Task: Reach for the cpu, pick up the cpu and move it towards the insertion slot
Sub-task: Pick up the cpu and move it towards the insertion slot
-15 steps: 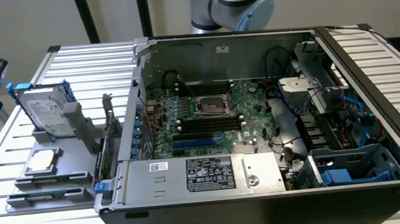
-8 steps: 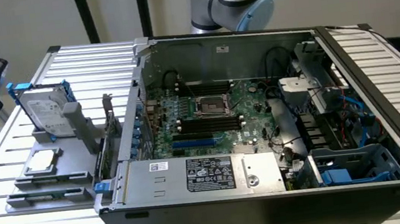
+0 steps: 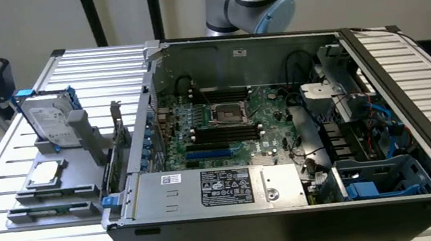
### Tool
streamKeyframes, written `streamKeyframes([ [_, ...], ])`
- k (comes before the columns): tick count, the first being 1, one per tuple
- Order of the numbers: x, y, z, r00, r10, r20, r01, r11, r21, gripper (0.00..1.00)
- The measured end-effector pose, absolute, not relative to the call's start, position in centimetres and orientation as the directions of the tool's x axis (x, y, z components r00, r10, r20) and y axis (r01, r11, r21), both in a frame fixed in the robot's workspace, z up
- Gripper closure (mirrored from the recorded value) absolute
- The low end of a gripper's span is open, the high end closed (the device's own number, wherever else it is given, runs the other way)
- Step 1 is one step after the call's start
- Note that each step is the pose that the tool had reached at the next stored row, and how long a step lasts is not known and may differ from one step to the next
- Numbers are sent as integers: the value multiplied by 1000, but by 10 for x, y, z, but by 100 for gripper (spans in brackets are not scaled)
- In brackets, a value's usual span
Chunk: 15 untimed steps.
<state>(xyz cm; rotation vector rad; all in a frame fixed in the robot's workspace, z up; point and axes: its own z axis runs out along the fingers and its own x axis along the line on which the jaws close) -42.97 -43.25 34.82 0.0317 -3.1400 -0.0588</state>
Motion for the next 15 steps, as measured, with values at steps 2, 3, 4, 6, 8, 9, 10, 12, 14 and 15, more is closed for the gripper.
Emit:
streamKeyframes([
  [2,-430,-433,346,-1000,-20,0,-20,999,37,47],
  [3,-430,-433,345,-1000,-20,0,-20,999,37,41],
  [4,-430,-433,344,-1000,-20,0,-20,999,37,41],
  [6,-430,-433,340,-1000,-20,1,-20,999,37,35],
  [8,-430,-433,336,-1000,-20,0,-20,999,37,35],
  [9,-430,-433,335,-1000,-20,1,-20,999,37,35],
  [10,-430,-433,333,-1000,-20,1,-20,999,37,35],
  [12,-430,-432,329,-1000,-20,0,-20,999,37,35],
  [14,-429,-432,325,-1000,-20,1,-20,999,37,35],
  [15,-429,-432,324,-1000,-20,1,-20,999,37,35],
])
